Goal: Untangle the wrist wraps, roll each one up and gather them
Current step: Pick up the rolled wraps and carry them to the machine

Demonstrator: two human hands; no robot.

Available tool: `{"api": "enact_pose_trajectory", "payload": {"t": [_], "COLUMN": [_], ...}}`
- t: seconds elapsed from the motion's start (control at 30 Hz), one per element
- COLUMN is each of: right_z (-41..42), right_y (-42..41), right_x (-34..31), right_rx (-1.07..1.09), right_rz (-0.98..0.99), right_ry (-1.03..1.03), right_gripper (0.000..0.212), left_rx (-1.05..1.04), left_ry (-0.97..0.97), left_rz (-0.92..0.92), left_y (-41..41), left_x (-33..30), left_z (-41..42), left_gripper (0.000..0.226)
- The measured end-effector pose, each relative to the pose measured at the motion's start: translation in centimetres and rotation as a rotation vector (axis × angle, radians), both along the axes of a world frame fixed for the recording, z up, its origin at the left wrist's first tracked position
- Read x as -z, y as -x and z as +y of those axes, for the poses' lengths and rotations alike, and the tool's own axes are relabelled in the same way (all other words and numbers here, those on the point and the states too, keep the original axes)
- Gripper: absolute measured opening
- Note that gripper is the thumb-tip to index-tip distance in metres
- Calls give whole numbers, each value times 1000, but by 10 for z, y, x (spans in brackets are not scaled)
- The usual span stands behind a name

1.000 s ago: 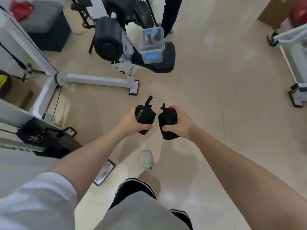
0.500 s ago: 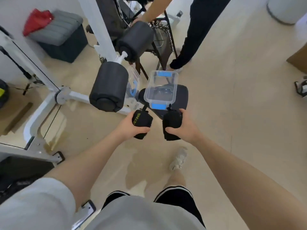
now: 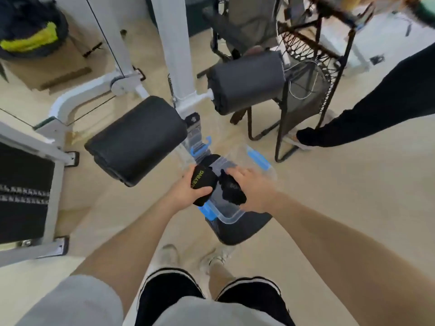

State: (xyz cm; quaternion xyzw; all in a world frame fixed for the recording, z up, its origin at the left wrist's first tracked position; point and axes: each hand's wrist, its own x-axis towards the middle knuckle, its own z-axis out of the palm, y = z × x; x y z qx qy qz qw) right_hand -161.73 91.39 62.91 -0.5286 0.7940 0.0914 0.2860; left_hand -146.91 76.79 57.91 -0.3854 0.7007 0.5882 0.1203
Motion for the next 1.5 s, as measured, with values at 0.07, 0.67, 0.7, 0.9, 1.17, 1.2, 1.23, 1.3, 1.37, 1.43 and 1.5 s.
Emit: {"api": "enact_pose_trajectory", "payload": {"t": [0.07, 0.67, 0.7, 0.9, 1.17, 1.2, 1.23, 1.3, 1.37, 1.43, 1.5], "right_z": [-5, -12, -14, -18, -15, -17, -21, -29, -35, -38, -39], "right_y": [18, 77, 76, 82, 73, 70, 67, 62, 54, 44, 34], "right_x": [23, 146, 145, 146, 163, 167, 170, 177, 181, 182, 179], "right_rx": [-164, 38, 147, 483, 369, 366, 397, 575, 821, 888, 926], "right_rz": [45, -295, -255, -264, -503, -508, -514, -510, -543, -593, -610], "right_ry": [-42, -181, -202, -385, -332, -334, -358, -390, -297, -119, -31], "right_gripper": [96, 63, 61, 41, 39, 39, 41, 49, 66, 82, 84], "left_rx": [40, 445, 416, -35, -334, -336, -331, -325, -316, -256, -278], "left_ry": [90, 1041, 1095, 569, 227, 247, 256, 242, 210, 202, 138], "left_rz": [-33, -340, -299, -376, -405, -412, -418, -420, -395, -399, -429], "left_y": [20, 65, 60, 54, 60, 60, 61, 60, 59, 55, 48], "left_x": [18, 109, 115, 108, 121, 121, 120, 118, 118, 118, 119], "left_z": [0, 62, 60, 27, 22, 21, 21, 21, 21, 19, 17], "left_gripper": [80, 60, 62, 86, 48, 42, 38, 35, 38, 45, 57]}}
